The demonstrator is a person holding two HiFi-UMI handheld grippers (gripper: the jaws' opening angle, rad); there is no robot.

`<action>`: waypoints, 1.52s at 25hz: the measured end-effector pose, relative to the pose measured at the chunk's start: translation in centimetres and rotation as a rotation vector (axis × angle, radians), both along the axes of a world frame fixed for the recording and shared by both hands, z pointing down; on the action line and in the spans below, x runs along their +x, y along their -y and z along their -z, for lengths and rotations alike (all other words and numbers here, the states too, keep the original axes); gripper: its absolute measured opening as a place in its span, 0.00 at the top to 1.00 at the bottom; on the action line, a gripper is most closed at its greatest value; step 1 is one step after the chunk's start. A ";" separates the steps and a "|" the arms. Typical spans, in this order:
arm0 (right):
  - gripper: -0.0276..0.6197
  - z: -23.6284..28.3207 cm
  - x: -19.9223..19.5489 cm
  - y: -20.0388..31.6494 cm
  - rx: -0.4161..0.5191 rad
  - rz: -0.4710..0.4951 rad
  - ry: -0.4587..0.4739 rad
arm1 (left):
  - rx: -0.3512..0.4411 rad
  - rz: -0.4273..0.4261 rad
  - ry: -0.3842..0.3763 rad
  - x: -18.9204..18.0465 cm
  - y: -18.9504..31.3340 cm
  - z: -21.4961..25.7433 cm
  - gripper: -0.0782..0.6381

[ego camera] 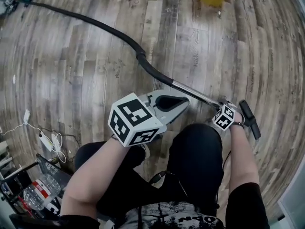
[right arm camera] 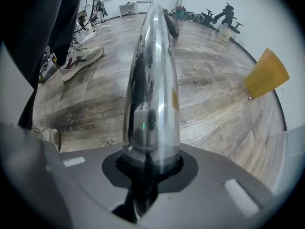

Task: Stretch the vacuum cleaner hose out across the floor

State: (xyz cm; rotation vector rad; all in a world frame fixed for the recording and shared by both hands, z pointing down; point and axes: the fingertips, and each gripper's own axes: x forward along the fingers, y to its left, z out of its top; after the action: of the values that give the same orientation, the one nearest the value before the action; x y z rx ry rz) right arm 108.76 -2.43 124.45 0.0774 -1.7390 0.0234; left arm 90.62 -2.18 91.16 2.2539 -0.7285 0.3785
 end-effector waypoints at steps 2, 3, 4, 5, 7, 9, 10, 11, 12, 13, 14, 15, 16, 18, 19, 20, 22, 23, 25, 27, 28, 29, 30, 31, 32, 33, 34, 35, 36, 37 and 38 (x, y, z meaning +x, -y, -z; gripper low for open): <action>0.84 -1.6 0.3 -0.4 -0.024 -0.012 0.008 | 0.035 -0.013 0.080 -0.1 -1.0 0.0 0.89; 0.84 -2.2 0.1 -0.6 -0.038 -0.017 0.013 | 0.037 -0.011 0.103 -0.2 -1.5 -0.2 0.89; 0.84 -2.8 -0.1 -0.9 -0.053 -0.021 0.018 | 0.029 -0.006 0.115 -0.2 -2.0 -0.4 0.89; 0.84 -3.3 -0.4 -1.2 -0.067 -0.023 0.020 | 0.017 0.000 0.123 -0.2 -2.6 -0.6 0.89; 0.82 -4.2 -0.7 -1.4 -0.091 -0.016 0.013 | 0.010 0.008 0.142 -0.2 -3.2 -0.6 0.89; 0.83 -5.1 -0.7 -1.6 -0.118 0.009 -0.007 | 0.020 0.014 0.156 0.0 -3.3 -0.3 0.89; 0.81 -5.6 -0.6 -1.8 -0.131 0.022 -0.016 | 0.026 0.015 0.160 0.1 -3.4 -0.1 0.89; 0.79 -6.0 -0.5 -2.0 -0.138 0.036 -0.020 | 0.030 0.016 0.161 0.2 -3.5 0.0 0.89; 0.79 -6.0 -0.4 -2.1 -0.142 0.050 -0.015 | 0.033 0.019 0.160 0.3 -3.7 0.2 0.89; 0.79 -6.0 -0.5 -2.1 -0.146 0.061 -0.003 | 0.036 0.023 0.159 0.3 -3.8 0.3 0.89; 0.80 -5.8 -0.7 -2.1 -0.149 0.067 0.010 | 0.038 0.028 0.159 0.3 -3.9 0.4 0.89; 0.81 -5.7 -0.8 -2.1 -0.150 0.072 0.021 | 0.039 0.034 0.160 0.3 -4.0 0.4 0.89; 0.81 -5.8 -1.0 -2.2 -0.149 0.076 0.028 | 0.037 0.038 0.163 0.2 -4.2 0.4 0.89; 0.81 -5.9 -1.0 -2.2 -0.143 0.084 0.035 | 0.028 0.044 0.173 0.0 -4.4 0.0 0.89; 0.80 -5.9 -1.0 -2.2 -0.139 0.086 0.037 | 0.023 0.046 0.179 -0.2 -4.5 -0.2 0.89; 0.80 -5.9 -1.0 -2.1 -0.136 0.086 0.040 | 0.019 0.048 0.186 -0.3 -4.5 -0.3 0.89; 0.80 -5.7 -1.1 -2.2 -0.131 0.085 0.049 | 0.017 0.048 0.197 -0.3 -4.5 -0.6 0.89; 0.80 -5.8 -1.0 -2.3 -0.135 0.082 0.050 | 0.017 0.045 0.199 -0.2 -4.5 -0.6 0.89; 0.76 -5.8 -0.9 -2.7 -0.171 0.068 0.052 | 0.024 0.034 0.198 0.1 -4.5 -0.4 0.89; 0.63 -5.7 -1.1 -3.4 -0.224 0.054 0.060 | 0.033 0.022 0.194 0.3 -4.4 -0.1 0.89; 0.59 -5.7 -1.2 -3.9 -0.241 0.053 0.058 | 0.038 0.016 0.190 0.5 -4.4 0.2 0.89; 0.55 -5.8 -1.1 -4.3 -0.250 0.055 0.052 | 0.042 0.012 0.186 0.7 -4.4 0.3 0.89; 0.52 -5.9 -1.0 -4.6 -0.251 0.055 0.047 | 0.045 0.008 0.181 1.0 -4.4 0.5 0.89; 0.52 -5.9 -0.9 -4.6 -0.247 0.053 0.044 | 0.048 0.006 0.179 1.2 -4.3 0.6 0.89; 0.52 -5.8 -0.9 -4.6 -0.243 0.051 0.042 | 0.050 0.005 0.179 1.3 -4.3 0.6 0.89; 0.51 -5.7 -0.9 -4.5 -0.239 0.048 0.039 | 0.050 0.004 0.180 1.3 -4.4 0.5 0.89; 0.51 -5.7 -0.9 -4.5 -0.237 0.046 0.035 | 0.049 0.004 0.182 1.2 -4.4 0.5 0.89; 0.52 -5.6 -0.9 -4.4 -0.232 0.047 0.031 | 0.047 0.004 0.185 1.0 -4.5 0.3 0.89; 0.52 -5.6 -0.9 -4.3 -0.226 0.051 0.028 | 0.044 0.005 0.188 0.9 -4.6 0.2 0.89; 0.52 -5.5 -0.9 -4.1 -0.220 0.054 0.028 | 0.042 0.006 0.190 0.7 -4.7 0.1 0.89; 0.53 -5.5 -1.0 -4.0 -0.215 0.054 0.029 | 0.039 0.008 0.191 0.5 -4.7 -0.1 0.89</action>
State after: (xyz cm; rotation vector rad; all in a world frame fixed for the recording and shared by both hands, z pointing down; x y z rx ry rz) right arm 107.79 1.56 129.98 -0.1280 -1.7572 0.1726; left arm 91.15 2.54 91.23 2.2719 -0.8487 0.5872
